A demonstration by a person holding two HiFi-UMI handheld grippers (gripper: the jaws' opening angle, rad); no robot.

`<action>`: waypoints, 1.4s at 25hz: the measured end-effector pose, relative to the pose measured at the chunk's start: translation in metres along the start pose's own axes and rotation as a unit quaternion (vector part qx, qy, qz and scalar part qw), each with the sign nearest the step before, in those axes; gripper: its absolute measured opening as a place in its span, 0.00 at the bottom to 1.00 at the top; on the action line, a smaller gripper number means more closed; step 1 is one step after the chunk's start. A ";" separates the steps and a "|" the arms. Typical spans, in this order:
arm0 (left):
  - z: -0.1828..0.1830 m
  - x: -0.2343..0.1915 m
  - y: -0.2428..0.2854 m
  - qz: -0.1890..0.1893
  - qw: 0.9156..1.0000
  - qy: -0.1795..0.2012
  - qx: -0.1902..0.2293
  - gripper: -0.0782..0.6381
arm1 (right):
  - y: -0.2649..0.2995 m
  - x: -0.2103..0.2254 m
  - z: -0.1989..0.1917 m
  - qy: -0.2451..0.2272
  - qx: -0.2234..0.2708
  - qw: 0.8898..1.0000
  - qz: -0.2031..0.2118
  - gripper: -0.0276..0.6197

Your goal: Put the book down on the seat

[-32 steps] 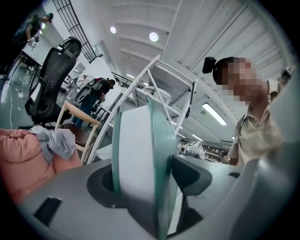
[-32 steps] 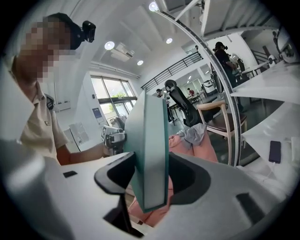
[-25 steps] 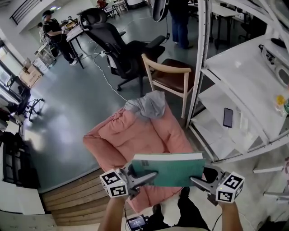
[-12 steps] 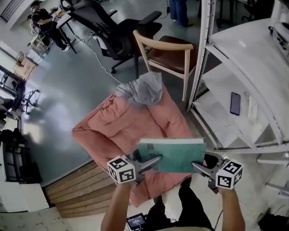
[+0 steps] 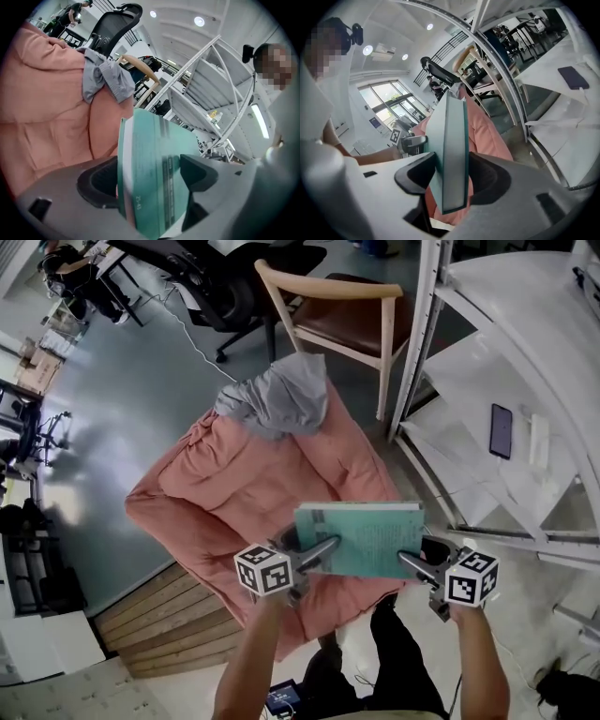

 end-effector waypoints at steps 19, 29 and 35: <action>-0.100 -0.072 0.120 0.051 0.995 -0.051 -0.073 0.63 | 0.056 0.114 -0.055 -0.003 -0.066 0.995 -0.071 0.30; -0.138 -0.087 0.139 0.058 0.990 -0.080 -0.096 0.63 | 0.081 0.125 -0.063 -0.056 -0.092 0.990 -0.091 0.38; -0.135 -0.086 0.129 0.055 0.991 -0.083 -0.094 0.63 | 0.078 0.115 -0.058 -0.058 -0.088 0.990 -0.093 0.39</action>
Point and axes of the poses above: the fingertips, and each gripper's own axes: y forward along the fingers, x to its right, z out of its top, the point moved 4 cm from there along -y, backward along the fingers, and after that the axes turned 8 degrees about z, right-handed, at the moved point
